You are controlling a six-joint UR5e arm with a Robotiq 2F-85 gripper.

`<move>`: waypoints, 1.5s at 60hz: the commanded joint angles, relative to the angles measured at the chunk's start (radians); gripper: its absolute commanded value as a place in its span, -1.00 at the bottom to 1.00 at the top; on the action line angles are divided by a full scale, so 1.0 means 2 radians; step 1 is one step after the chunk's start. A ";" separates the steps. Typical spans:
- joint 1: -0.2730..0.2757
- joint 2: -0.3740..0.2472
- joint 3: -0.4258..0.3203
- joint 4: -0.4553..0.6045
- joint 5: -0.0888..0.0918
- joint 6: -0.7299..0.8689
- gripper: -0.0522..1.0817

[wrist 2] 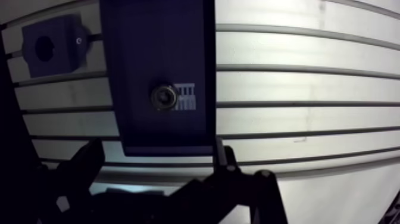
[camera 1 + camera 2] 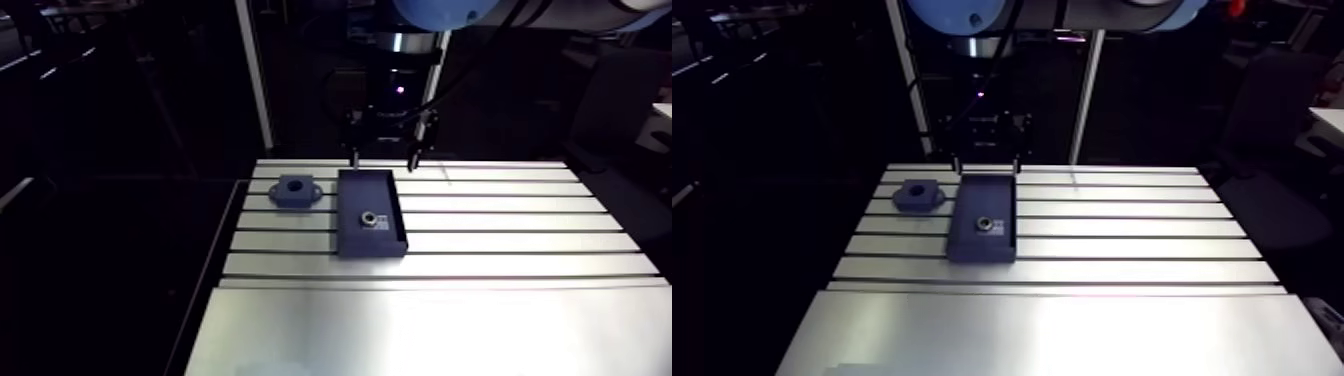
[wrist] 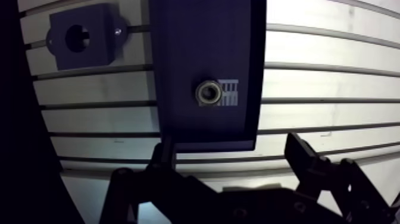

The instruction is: Pick up the bearing and press it into the housing until flush.

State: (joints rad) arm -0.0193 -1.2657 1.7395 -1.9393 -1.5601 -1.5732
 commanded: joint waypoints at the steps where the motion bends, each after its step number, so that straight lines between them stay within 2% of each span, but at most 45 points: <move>1: 0.008 0.010 0.000 -0.004 -0.002 0.000 -0.89; 7: 0.012 0.011 0.002 -0.011 -0.008 0.000 -0.89; 22: 0.015 0.016 0.006 -0.014 -0.010 0.000 -0.89; 36: 0.015 0.020 0.009 -0.016 -0.010 -0.001 -0.89; 46: 0.015 0.026 0.012 -0.037 -0.012 -0.001 -0.89; 79: 0.016 0.034 0.021 -0.041 -0.010 -0.003 -0.89; 90: 0.015 0.037 0.032 -0.079 -0.010 -0.008 -0.79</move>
State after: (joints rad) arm 0.0122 -1.1984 1.7857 -2.0407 -1.5803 -1.5818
